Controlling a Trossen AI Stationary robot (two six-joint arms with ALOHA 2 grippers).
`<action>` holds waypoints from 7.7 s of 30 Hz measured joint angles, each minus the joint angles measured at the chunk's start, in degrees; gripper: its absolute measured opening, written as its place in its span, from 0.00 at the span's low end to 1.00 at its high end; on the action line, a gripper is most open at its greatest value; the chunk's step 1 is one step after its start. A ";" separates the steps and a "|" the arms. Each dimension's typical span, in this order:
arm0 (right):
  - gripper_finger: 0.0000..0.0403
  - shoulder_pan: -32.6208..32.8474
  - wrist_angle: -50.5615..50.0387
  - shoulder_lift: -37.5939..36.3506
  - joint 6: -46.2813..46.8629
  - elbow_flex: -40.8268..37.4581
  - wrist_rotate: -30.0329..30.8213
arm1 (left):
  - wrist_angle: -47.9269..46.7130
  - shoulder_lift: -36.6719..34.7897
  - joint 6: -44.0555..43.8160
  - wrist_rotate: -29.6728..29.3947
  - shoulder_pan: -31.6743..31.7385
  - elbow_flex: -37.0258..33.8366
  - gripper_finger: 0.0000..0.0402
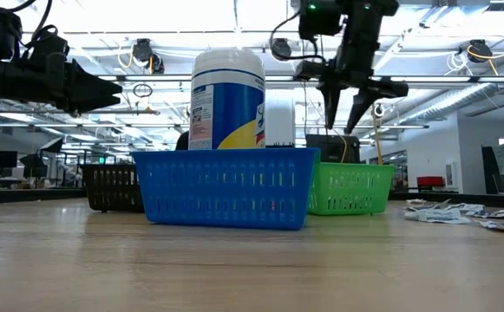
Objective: Pick & Place First Aid Supplies
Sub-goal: Put the green bandage pack into the green bin, then put the blue alcohol pad into the blue bin
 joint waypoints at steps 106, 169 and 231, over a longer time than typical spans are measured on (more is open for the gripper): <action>0.00 -3.17 -4.06 -9.57 -1.75 -11.71 -10.00 | 0.00 0.00 0.00 0.00 0.00 0.00 0.99; 0.04 11.77 14.01 -5.64 -30.49 -22.32 -13.81 | 0.00 0.00 0.00 0.00 0.00 0.00 0.99; 0.35 16.18 7.71 -8.75 -25.07 -21.27 -11.88 | -0.02 0.00 0.00 0.00 0.00 -0.01 0.99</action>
